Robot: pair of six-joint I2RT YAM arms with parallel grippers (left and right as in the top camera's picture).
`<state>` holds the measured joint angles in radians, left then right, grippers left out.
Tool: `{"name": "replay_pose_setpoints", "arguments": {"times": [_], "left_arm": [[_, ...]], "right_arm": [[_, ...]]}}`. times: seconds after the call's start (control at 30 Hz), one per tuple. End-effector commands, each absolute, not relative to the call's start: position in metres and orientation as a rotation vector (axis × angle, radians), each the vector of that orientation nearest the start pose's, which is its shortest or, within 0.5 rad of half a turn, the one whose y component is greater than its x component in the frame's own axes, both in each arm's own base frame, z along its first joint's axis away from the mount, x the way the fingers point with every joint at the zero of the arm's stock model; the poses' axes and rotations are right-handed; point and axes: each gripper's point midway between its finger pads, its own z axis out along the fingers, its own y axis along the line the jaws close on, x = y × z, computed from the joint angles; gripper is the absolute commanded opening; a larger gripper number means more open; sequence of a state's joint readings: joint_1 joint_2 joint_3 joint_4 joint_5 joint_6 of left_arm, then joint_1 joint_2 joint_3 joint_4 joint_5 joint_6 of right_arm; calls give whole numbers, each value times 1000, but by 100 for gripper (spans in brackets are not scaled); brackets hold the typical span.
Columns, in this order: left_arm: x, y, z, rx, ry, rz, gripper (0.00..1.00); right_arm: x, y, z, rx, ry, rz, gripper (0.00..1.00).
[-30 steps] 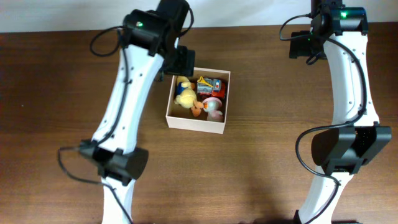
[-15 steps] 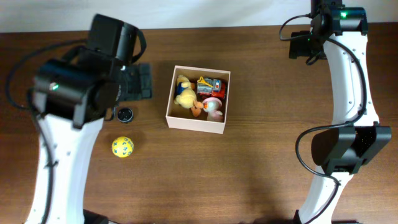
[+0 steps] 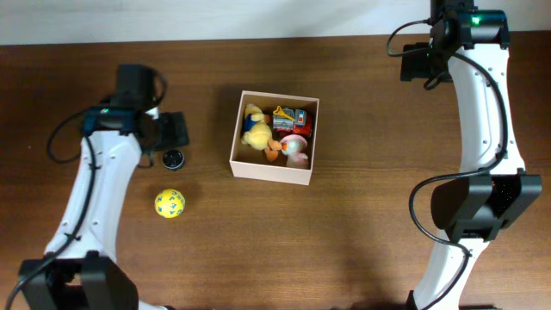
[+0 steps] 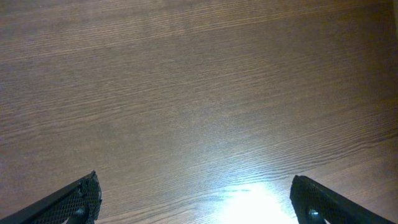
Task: Pack container
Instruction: 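Raise the left gripper and move it over the black puck, then lower the left gripper and grasp the black round puck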
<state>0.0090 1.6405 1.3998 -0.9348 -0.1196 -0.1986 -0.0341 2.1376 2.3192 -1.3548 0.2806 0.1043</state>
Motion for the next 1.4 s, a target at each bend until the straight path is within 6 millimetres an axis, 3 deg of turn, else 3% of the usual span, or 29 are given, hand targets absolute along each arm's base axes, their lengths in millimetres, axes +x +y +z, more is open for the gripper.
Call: {"name": "replay_pose_setpoints", "arguments": {"times": [0.0, 0.13, 0.3, 0.57, 1.0, 1.37], "left_arm": [[378, 30, 132, -205, 2753, 19, 99], [375, 36, 105, -232, 2807, 22, 99], [389, 20, 70, -168, 2851, -101, 99], [399, 21, 29, -173, 2900, -102, 99], [422, 23, 3, -147, 2854, -96, 97], [421, 23, -9, -149, 2875, -99, 94]], "right_arm": [[484, -70, 224, 285, 2682, -382, 99], [484, -70, 224, 285, 2682, -382, 99], [484, -70, 224, 285, 2682, -382, 99], [484, -70, 224, 285, 2682, -382, 99], [484, -70, 224, 285, 2682, -382, 99], [484, -70, 224, 285, 2682, -383, 99]]}}
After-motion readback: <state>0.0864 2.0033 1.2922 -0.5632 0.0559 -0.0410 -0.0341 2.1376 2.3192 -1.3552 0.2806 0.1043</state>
